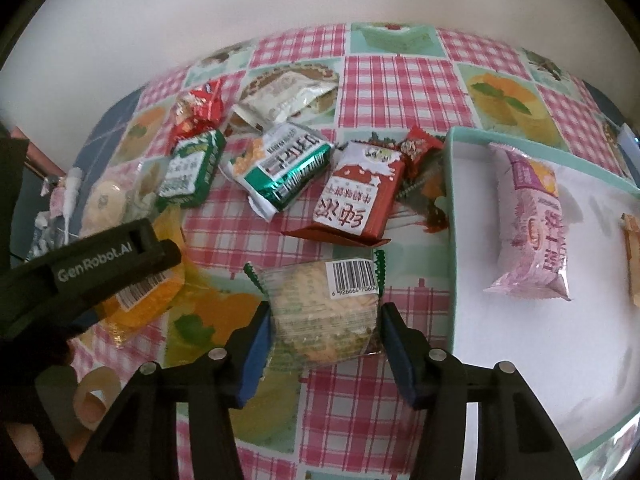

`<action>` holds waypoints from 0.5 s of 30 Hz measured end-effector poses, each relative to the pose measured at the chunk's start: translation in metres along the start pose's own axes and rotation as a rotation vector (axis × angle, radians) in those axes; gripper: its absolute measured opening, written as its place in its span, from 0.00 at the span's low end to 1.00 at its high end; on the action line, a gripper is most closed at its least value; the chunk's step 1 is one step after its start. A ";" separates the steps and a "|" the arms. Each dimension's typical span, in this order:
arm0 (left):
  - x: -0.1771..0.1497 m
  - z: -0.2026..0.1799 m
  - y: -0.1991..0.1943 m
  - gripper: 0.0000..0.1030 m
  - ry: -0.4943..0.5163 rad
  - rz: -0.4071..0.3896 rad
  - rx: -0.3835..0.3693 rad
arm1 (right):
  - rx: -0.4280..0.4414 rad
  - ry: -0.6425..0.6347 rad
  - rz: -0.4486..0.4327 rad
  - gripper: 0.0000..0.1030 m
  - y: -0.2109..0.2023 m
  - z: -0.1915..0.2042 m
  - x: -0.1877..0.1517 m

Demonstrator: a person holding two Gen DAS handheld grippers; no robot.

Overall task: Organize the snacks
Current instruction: 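Grasp the orange cake bag with the left tool while the right tool grasps the round biscuit pack, then carry both packs into the white tray and open both tools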

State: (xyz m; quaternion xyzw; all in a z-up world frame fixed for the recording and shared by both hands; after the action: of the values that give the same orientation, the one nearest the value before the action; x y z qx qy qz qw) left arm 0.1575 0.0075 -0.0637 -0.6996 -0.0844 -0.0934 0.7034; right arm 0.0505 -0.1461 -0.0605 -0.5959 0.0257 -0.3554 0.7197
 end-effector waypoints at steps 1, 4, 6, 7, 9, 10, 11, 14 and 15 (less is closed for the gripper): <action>0.000 0.002 -0.005 0.81 0.000 -0.006 -0.005 | 0.004 0.000 -0.006 0.55 -0.005 0.000 0.000; -0.001 0.004 -0.020 0.81 0.000 -0.031 -0.017 | 0.019 0.014 -0.019 0.55 -0.019 0.000 -0.001; -0.002 0.005 -0.030 0.81 0.005 -0.057 -0.017 | 0.027 0.020 -0.030 0.55 -0.026 0.000 -0.003; -0.003 0.006 -0.036 0.81 0.007 -0.070 -0.018 | 0.027 0.019 -0.036 0.55 -0.030 0.001 -0.004; -0.005 0.007 -0.047 0.81 0.011 -0.090 -0.023 | 0.031 0.021 -0.048 0.55 -0.033 0.004 -0.004; -0.006 0.005 -0.050 0.81 0.012 -0.097 -0.026 | 0.036 0.023 -0.054 0.55 -0.038 0.004 -0.003; -0.007 0.004 -0.054 0.81 0.013 -0.107 -0.030 | 0.036 0.026 -0.059 0.55 -0.041 0.003 -0.003; -0.011 -0.001 -0.062 0.81 0.020 -0.128 -0.042 | 0.033 0.047 -0.078 0.55 -0.053 0.000 -0.004; -0.013 -0.003 -0.063 0.81 0.024 -0.132 -0.045 | 0.026 0.059 -0.082 0.55 -0.056 -0.002 -0.004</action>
State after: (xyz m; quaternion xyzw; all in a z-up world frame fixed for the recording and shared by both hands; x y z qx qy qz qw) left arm 0.1296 0.0047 -0.0057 -0.7070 -0.1198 -0.1499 0.6806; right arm 0.0199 -0.1478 -0.0136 -0.5760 0.0178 -0.4026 0.7112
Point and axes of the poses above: each gripper's, at about its wrist camera, not at the fingertips, and y roughly the way its jaws point, z to its left, x to its top, the point moved 2 cm from there along y, roughly the way its jaws point, and after that the axes turned 6 degrees about x, right-handed, at the moved point
